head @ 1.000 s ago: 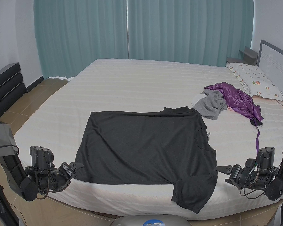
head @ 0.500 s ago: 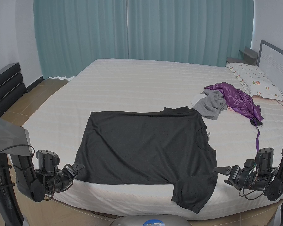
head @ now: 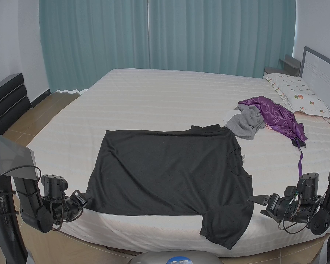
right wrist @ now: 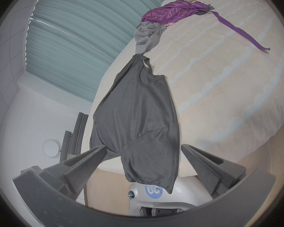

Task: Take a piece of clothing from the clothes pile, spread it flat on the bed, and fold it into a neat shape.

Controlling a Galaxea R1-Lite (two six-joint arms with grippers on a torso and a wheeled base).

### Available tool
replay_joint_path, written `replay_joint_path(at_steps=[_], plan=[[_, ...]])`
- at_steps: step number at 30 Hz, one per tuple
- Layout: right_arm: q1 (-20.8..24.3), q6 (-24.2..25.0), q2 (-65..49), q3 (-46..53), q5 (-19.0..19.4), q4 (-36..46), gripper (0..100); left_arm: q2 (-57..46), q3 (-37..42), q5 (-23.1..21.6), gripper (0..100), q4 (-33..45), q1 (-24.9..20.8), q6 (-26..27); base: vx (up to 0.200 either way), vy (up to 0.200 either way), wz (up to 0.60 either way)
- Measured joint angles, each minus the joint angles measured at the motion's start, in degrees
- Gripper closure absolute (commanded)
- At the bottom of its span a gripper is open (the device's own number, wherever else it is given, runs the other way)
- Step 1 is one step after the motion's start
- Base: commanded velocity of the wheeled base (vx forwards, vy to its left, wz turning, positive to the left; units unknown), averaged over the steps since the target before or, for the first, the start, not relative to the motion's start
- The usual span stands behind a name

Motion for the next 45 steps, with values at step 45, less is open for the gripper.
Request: replay_joint_path(at_steps=[45], plan=[[3.9,-3.1,15.4,-0.6,-2.9,-12.2,0,-4.2,6.2,1.0,100,-0.2,6.2,8.5,0.000,0.000,0.00]])
